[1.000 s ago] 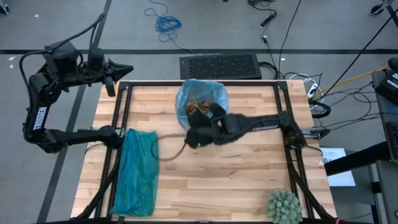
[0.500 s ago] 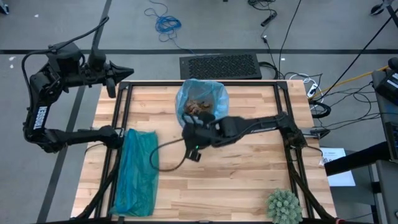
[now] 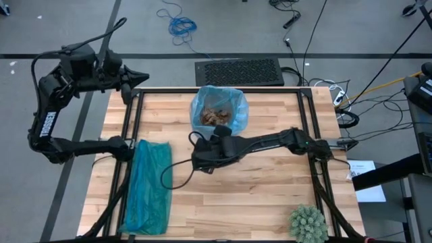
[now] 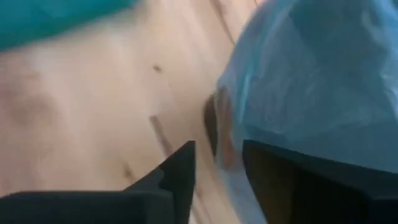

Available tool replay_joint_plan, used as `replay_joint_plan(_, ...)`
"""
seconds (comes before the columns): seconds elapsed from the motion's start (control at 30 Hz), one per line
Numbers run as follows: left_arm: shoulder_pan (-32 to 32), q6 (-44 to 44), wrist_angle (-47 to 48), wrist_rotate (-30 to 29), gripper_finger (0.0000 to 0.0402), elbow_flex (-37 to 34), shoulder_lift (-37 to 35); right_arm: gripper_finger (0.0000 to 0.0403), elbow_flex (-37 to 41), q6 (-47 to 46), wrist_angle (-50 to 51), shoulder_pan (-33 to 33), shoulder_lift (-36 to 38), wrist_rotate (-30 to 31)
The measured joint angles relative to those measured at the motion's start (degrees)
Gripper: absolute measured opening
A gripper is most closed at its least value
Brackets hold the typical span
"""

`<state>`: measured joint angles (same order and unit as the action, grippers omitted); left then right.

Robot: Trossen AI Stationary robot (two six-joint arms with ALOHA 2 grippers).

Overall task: Place trash/remove bag and relplace
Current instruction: Close the blue trash bag in the trash bin

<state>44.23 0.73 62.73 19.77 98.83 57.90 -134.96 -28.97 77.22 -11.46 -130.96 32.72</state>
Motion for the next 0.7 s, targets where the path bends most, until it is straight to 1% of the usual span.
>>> replay_joint_plan(0.07, 0.0, 0.0, 0.1, 0.0, 0.0, 0.0, 0.0, 0.0085, 0.0, -0.4, 0.7, 0.7, -0.5, 0.3)
replay_joint_plan(0.13, 0.0, 0.0, 0.4, -0.1, 0.0, 0.0, 0.0, 0.0032, 0.0, -0.3, 0.5, 1.0, -0.4, 0.2)
replay_joint_plan(0.17, 0.0, 0.0, 0.7, -0.1, 0.0, 0.0, 0.0, 0.0016, 0.0, 0.2, 0.3, 1.1, 0.0, 0.2)
replay_joint_plan(0.23, 0.0, 0.0, 1.2, -0.1, 0.0, 0.0, -0.2, 0.0009, 0.0, 0.9, -0.8, 1.0, 1.3, -0.5)
replay_joint_plan(0.3, 0.0, 0.0, 1.3, -0.1, 0.0, 0.0, -0.3, 0.0003, 0.0, 1.0, -2.2, 1.0, 3.8, -2.5)
replay_joint_plan(0.47, 0.0, -1.1, 1.2, -0.3, 0.0, 0.0, -0.4, 0.0001, 0.0, 0.0, -6.8, 1.5, 9.9, -4.4)
replay_joint_plan(0.6, 0.0, -1.1, 1.0, -0.6, 0.0, 0.0, -0.2, 0.0, -0.1, -0.8, -10.4, 3.7, 14.7, -4.2)
replay_joint_plan(0.7, 0.0, -1.2, 0.6, -0.6, 0.0, 0.0, 0.1, 0.0, -0.1, -0.2, -12.8, 6.5, 16.9, -4.2)
